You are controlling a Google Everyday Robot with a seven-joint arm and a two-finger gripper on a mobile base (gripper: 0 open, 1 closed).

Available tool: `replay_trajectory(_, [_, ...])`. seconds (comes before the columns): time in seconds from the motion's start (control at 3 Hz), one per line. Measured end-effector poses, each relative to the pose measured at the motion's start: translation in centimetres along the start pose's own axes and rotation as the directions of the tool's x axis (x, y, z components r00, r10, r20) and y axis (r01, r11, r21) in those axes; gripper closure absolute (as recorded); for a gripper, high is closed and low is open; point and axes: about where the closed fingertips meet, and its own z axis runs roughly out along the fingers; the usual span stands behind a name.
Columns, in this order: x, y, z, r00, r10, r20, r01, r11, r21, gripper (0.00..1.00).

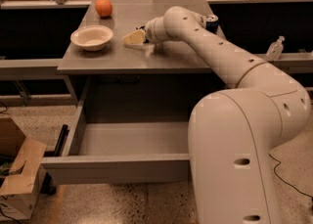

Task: Place rxbar blueberry into top drawer

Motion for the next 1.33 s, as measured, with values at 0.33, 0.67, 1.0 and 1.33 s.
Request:
replay_trajectory(0.33, [0.0,0.0,0.0,1.0,0.0,0.0,0.0,1.0,0.0,0.0])
replay_trajectory(0.67, [0.3,0.3,0.2,1.0,-0.001,-0.018,0.0,0.9999,-0.014,0.0])
replay_trajectory(1.0, [0.7,0.7,-0.2,0.999,0.002,-0.037,-0.003,0.9997,-0.024,0.18])
replay_trajectory(1.33, [0.8,1.1,-1.3,0.999,0.015,-0.047,-0.015,0.9998,-0.014,0.41])
